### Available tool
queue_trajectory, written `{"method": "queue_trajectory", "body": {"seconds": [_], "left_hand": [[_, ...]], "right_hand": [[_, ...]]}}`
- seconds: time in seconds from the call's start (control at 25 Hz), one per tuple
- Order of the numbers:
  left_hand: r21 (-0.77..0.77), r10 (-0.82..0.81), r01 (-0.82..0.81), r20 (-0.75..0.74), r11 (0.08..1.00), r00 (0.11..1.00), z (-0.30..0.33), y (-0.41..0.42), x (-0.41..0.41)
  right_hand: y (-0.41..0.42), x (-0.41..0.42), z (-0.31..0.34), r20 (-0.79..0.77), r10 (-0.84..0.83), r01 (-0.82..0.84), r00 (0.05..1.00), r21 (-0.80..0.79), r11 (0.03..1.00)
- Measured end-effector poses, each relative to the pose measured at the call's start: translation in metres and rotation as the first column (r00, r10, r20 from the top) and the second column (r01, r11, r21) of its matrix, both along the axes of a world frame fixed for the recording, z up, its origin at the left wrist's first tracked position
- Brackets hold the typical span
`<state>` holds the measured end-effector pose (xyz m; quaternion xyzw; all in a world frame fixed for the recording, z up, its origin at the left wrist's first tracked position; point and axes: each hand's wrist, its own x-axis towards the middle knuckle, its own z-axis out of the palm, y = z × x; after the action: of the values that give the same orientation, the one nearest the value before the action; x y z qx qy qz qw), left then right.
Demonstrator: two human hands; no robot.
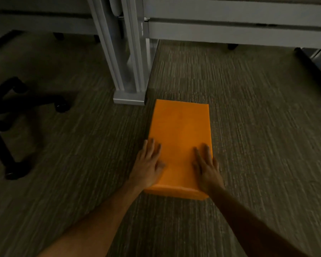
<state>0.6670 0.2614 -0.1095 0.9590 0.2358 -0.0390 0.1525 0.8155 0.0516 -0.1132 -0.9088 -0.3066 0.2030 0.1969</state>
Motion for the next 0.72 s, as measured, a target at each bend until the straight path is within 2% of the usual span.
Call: {"method": "queue_trajectory", "body": {"seconds": [0.12,0.2,0.32,0.44,0.72], "left_hand": [[0.086,-0.257,0.261,-0.059,0.961,0.965,0.001,-0.007,-0.012],[0.109,-0.331,0.338,-0.08,0.935,0.94,0.001,-0.012,-0.02],[0.116,-0.335,0.349,-0.124,0.93,0.934,0.007,-0.012,-0.022],[0.107,-0.32,0.335,-0.134,0.936,0.938,0.009,-0.013,-0.02],[0.087,-0.305,0.311,-0.079,0.946,0.949,0.004,-0.012,-0.018]], "right_hand": [[-0.012,-0.02,-0.005,0.065,0.126,-0.123,0.99,-0.053,0.991],[-0.02,-0.026,-0.007,0.05,0.167,-0.162,0.985,-0.089,0.983],[-0.023,-0.034,-0.008,-0.011,0.178,-0.178,0.984,-0.132,0.975],[-0.024,-0.036,-0.005,0.002,0.179,-0.177,0.984,-0.152,0.972],[-0.019,-0.035,-0.006,0.022,0.2,-0.192,0.98,-0.198,0.961]]}}
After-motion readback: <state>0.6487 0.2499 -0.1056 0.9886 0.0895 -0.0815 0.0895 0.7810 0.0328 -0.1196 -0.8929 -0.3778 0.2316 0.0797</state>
